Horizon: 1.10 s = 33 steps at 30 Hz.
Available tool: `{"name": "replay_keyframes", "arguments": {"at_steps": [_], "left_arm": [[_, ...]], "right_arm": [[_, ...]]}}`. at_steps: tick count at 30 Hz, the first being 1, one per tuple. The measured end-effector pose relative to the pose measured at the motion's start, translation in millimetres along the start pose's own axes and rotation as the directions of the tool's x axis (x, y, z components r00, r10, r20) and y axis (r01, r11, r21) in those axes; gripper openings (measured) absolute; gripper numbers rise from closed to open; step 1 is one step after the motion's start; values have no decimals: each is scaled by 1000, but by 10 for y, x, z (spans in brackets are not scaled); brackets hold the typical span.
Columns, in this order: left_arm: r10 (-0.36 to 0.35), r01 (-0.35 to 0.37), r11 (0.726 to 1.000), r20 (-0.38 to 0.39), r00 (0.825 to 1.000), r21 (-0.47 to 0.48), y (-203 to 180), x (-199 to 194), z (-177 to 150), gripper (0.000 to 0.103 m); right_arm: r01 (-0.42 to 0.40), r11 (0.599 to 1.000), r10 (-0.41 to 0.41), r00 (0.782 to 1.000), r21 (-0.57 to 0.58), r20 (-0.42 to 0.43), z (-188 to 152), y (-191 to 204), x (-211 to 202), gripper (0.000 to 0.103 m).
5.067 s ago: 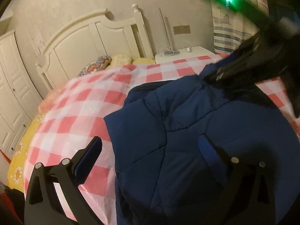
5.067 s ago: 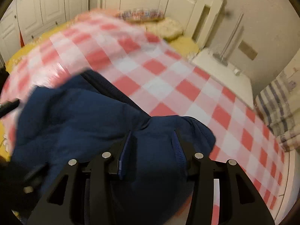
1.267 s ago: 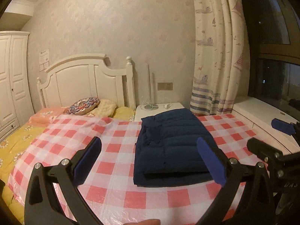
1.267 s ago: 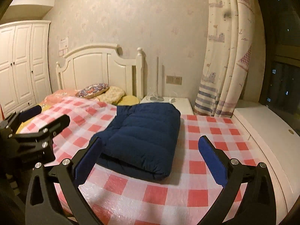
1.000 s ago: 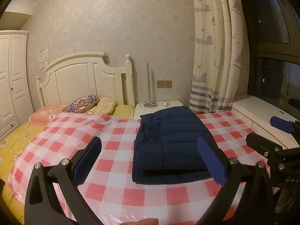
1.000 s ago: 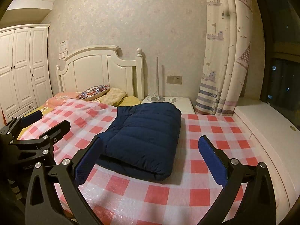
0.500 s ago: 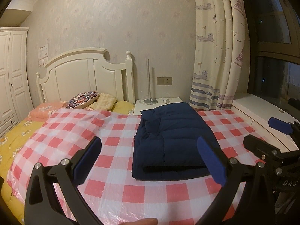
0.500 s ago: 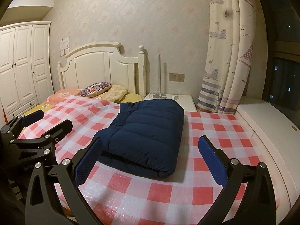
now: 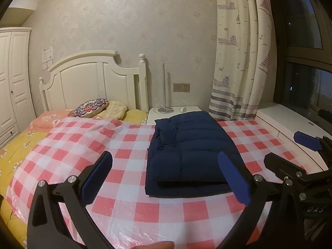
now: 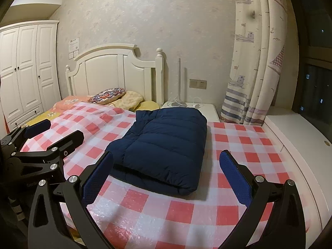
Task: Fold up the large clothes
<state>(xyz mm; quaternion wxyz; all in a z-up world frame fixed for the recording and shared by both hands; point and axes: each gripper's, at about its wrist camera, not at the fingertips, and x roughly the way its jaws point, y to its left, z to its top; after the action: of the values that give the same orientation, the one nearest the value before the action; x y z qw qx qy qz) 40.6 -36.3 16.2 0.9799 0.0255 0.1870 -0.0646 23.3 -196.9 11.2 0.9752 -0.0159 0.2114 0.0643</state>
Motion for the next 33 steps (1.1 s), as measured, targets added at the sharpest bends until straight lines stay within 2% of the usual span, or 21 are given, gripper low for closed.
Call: {"name": "replay_keyframes", "arguments": {"at_steps": [33], "left_arm": [[2, -2, 1000, 4, 1000, -13, -18, -8, -3, 101]], "right_arm": [[-4, 1000, 4, 1000, 0, -14, -47, 18, 50, 98]]}}
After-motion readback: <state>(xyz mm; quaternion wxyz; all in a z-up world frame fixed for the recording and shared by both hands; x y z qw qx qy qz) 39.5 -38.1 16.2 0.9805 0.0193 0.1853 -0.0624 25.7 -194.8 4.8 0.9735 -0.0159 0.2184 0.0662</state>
